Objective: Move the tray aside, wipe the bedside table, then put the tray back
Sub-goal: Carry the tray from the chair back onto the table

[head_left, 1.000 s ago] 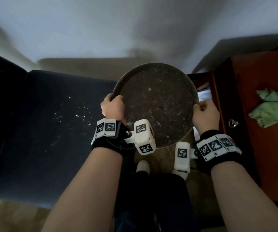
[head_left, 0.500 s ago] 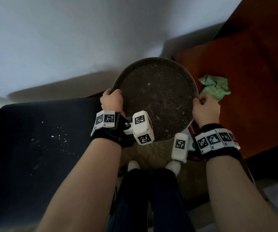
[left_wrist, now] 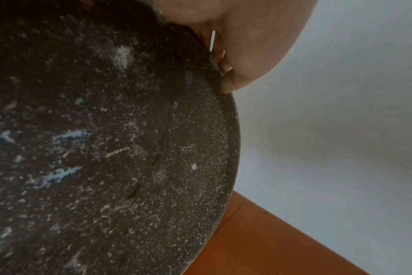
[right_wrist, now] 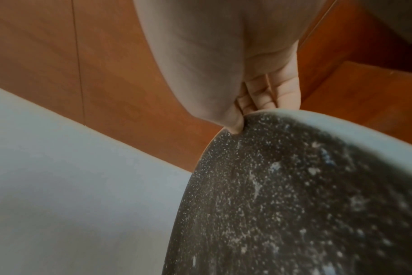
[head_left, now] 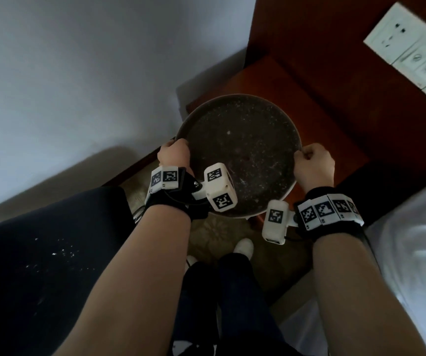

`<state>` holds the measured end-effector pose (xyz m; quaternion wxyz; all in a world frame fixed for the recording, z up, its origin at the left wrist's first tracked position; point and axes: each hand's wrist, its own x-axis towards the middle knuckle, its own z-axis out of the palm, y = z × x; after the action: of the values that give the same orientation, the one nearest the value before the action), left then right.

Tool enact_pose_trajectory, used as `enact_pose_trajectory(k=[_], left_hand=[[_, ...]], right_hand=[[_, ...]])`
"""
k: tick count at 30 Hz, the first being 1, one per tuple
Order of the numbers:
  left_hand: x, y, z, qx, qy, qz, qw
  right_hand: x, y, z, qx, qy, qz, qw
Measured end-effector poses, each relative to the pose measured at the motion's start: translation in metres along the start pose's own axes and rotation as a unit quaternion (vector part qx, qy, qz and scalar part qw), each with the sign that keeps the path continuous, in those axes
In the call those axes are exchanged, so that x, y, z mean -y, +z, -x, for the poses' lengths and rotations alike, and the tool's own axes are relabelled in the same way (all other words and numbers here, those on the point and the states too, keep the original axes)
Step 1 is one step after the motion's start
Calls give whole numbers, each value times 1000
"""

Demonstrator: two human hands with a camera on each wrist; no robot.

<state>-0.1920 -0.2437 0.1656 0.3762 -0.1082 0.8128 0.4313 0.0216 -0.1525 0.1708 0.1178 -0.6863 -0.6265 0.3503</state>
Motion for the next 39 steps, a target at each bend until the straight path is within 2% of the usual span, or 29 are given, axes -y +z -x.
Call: enact_pose_trajectory(k=[6,11,23,27,29,30,31,35,39], left_hand=[[-14,52,38,81,10,42,996],[-21,92,52,100,19,15,995],[-38,166,26,147,45,-82,985],[-54,190,13,185,51,-177,965],[-63,201,6,178,69,-239,952],[-66,207,3,179,75,-292,937],[-70,212,2,185,68,-303,932],[-72,230,-4,185,132,-418,879],[-66,247,-2,207,145,-402,880]], right_hand=[[-26,-49,-19,-22,35,-22,999],[-45,-79,-36,-38,66,-40,996],[-69,-88,-75,-73,134,-56,987],[-71,-84,-86,-89,169,-56,980],[-73,-81,-93,-102,185,-58,976],[-74,-80,-96,-107,194,-59,973],[-76,-78,-99,-111,203,-63,971],[-84,-72,-109,-121,234,-77,961],[-97,-73,-113,-134,258,-89,953]])
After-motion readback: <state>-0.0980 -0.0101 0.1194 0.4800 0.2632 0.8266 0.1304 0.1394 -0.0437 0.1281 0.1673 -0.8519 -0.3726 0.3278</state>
